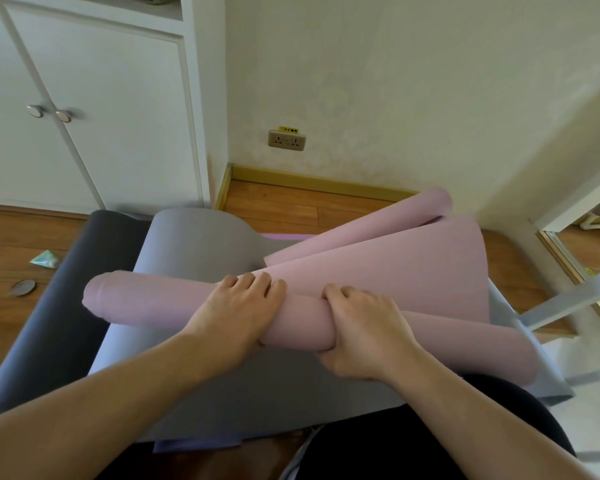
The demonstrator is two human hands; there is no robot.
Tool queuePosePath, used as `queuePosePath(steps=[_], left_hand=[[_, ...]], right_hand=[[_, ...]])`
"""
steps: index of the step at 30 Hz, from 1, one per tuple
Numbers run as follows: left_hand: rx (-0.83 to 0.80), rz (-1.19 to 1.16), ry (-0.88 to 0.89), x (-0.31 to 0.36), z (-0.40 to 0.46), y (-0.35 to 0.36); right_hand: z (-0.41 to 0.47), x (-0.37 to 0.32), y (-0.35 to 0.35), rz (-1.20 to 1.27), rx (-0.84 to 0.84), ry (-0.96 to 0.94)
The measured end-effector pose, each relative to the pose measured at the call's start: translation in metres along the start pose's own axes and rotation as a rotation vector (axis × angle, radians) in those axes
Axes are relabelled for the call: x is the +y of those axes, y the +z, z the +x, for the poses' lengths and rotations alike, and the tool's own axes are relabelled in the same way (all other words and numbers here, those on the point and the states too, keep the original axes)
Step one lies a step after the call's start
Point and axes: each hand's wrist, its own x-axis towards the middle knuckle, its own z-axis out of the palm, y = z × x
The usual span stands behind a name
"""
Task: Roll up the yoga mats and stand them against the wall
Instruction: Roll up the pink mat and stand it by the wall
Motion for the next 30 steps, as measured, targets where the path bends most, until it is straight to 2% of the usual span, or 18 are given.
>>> queuePosePath(steps=[6, 13, 16, 21, 26, 30], left_hand=[[-0.098, -0.244, -0.054, -0.012, 0.003, -0.009], [-0.034, -0.041, -0.025, 0.002, -0.002, 0.004], [-0.014, -0.097, -0.035, 0.000, 0.002, -0.001], [-0.111, -0.251, -0.107, -0.005, 0.004, -0.013], [-0.058, -0.134, -0.042, 0.003, 0.000, -0.001], [-0.017, -0.138, -0.042, 0.002, 0.003, 0.000]], right_hand=[[-0.005, -0.006, 0.011, -0.179, 0.024, -0.052], [0.000, -0.002, -0.003, -0.066, -0.035, -0.040], [-0.004, -0.004, -0.002, -0.103, 0.012, -0.060], [-0.005, -0.006, 0.007, -0.195, 0.043, -0.073], [-0.005, -0.001, -0.007, -0.104, -0.020, -0.034], [-0.008, -0.003, -0.008, -0.080, 0.015, -0.048]])
